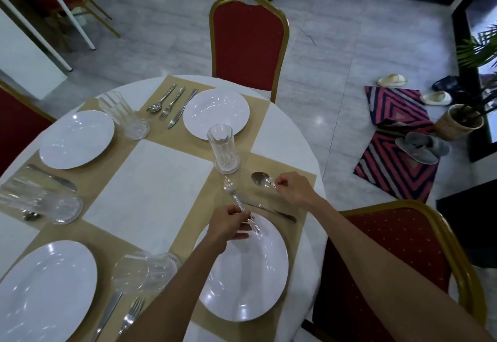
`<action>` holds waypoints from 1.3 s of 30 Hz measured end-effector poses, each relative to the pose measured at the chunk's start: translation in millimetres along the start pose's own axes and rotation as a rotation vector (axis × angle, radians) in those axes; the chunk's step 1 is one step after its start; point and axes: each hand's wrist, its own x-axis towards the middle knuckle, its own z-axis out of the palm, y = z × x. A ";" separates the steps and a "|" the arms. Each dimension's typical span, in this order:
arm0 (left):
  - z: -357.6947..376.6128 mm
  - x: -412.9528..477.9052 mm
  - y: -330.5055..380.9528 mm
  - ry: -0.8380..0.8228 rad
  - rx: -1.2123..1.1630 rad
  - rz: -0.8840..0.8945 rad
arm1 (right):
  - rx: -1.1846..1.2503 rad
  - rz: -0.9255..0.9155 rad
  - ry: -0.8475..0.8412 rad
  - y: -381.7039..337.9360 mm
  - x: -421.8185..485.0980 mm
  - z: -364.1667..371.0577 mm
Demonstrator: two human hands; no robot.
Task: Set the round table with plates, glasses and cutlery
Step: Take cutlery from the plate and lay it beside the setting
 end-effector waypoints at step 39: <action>26.8 19.4 16.8 -0.018 0.052 0.055 | -0.141 -0.066 0.303 7.6 40.5 22.4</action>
